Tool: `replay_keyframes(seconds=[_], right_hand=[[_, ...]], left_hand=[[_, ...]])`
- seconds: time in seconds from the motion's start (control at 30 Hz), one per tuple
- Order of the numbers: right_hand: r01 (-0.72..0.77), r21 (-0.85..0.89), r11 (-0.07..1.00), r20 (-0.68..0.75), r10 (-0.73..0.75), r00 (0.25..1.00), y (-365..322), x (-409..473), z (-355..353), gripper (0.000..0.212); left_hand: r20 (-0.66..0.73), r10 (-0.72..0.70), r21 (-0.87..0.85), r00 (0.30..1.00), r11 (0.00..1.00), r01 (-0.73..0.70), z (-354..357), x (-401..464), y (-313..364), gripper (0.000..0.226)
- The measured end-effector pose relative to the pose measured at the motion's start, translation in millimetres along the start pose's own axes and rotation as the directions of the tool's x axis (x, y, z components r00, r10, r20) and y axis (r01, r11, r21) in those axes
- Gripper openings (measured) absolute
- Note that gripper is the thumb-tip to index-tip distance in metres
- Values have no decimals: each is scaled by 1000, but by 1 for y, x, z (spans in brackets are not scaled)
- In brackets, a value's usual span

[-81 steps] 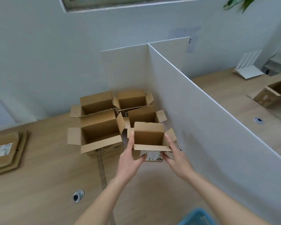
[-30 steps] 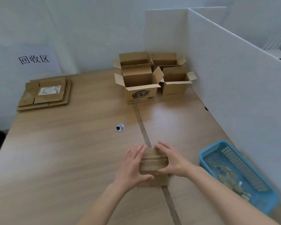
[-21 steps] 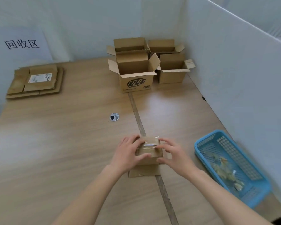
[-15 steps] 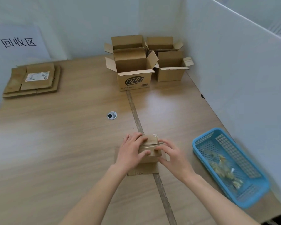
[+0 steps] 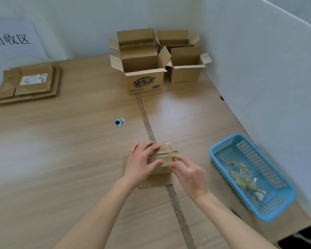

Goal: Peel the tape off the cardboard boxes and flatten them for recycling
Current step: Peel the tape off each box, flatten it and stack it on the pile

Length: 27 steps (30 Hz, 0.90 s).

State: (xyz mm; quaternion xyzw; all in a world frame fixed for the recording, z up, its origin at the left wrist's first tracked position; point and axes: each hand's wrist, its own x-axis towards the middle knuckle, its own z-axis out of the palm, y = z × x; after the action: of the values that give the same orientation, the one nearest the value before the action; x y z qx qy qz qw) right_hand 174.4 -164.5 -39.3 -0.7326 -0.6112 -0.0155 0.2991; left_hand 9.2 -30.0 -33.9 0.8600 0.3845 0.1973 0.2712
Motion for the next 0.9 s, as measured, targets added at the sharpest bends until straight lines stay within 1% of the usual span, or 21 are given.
replay_keyframes(seconds=[0.07, 0.17, 0.23, 0.3, 0.37, 0.43, 0.5, 0.6, 0.67, 0.8, 0.87, 0.9], right_hand=[[40, -50, 998, 21, -39, 999, -2, 2, -2, 21], [88, -50, 995, 81, -84, 993, -5, 6, -6, 19], [104, -1, 995, 146, -103, 984, -4, 10, -11, 12], [89, 76, 993, 215, -103, 971, 0, 16, -15, 5], [81, 112, 990, 259, -108, 960, 2, 22, -18, 3], [101, 119, 988, 269, -130, 954, 0, 23, -20, 4], [179, 93, 979, 280, -198, 939, 0, 21, -21, 8], [321, 55, 946, 378, -317, 870, 7, 23, -22, 7], [382, 74, 921, 424, -376, 824, 13, 33, -25, 8], [393, 87, 915, 505, -381, 775, 16, 46, -27, 7], [390, 66, 918, 498, -369, 785, 14, 43, -28, 8], [387, 48, 921, 485, -360, 797, 13, 40, -29, 14]], left_hand=[[-7, 5, 7, 1000, 1000, -5, 1, 0, -2, 54], [-6, 17, 8, 1000, 1000, -17, 1, 0, -3, 54], [-3, 29, 4, 1000, 1000, -29, 1, 0, -4, 52], [-4, 34, 1, 999, 999, -34, 1, -1, -5, 51], [-5, 37, 8, 999, 999, -37, 2, -1, -5, 51], [2, 40, 14, 999, 999, -40, 3, -2, -6, 51], [6, 45, 6, 999, 999, -45, 4, -3, -7, 51], [0, 55, -20, 998, 998, -55, 4, -3, -10, 56], [-10, 60, -27, 998, 998, -60, 5, -1, -10, 59], [-9, 52, -21, 999, 998, -52, 6, 0, -10, 59], [-4, 52, -6, 999, 999, -52, 6, 0, -10, 59], [-2, 55, 3, 999, 999, -55, 7, 0, -10, 59]])
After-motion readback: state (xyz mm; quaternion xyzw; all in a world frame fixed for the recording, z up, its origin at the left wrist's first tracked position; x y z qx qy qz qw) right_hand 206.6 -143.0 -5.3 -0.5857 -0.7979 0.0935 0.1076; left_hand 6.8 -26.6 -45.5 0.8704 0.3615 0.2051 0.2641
